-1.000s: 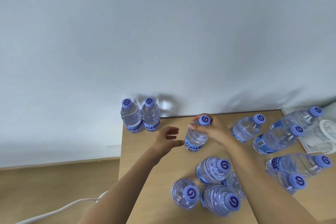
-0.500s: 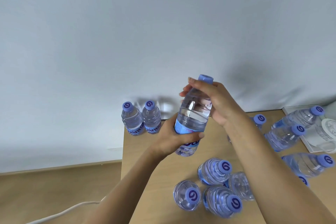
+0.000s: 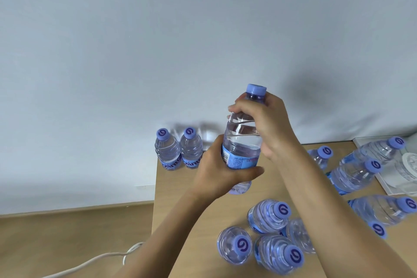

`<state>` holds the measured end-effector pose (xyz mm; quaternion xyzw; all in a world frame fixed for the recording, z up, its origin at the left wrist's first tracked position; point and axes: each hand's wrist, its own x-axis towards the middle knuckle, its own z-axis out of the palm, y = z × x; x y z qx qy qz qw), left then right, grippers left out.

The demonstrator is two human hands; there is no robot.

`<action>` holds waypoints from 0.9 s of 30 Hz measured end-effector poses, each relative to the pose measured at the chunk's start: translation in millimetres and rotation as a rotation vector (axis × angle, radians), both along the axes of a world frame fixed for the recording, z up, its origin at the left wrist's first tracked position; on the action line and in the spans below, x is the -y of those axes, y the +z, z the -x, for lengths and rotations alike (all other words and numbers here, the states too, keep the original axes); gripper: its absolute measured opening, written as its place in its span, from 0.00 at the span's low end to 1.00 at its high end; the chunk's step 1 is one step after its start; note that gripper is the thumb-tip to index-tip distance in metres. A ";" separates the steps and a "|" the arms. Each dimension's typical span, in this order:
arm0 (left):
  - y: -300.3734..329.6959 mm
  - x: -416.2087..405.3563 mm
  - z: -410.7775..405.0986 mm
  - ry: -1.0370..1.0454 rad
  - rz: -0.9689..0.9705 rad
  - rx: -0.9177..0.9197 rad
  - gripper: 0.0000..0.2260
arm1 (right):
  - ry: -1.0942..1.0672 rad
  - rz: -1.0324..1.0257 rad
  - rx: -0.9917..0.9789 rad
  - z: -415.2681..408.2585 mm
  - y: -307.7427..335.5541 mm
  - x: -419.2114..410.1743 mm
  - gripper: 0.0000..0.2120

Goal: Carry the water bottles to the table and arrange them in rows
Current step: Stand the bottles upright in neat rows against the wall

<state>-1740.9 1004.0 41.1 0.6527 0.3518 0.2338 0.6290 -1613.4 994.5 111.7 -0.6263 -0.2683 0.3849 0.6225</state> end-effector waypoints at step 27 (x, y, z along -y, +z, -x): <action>28.1 -3.1 22.8 -0.174 0.370 0.293 0.20 | 0.153 -0.102 -0.177 6.0 23.3 -0.3 0.08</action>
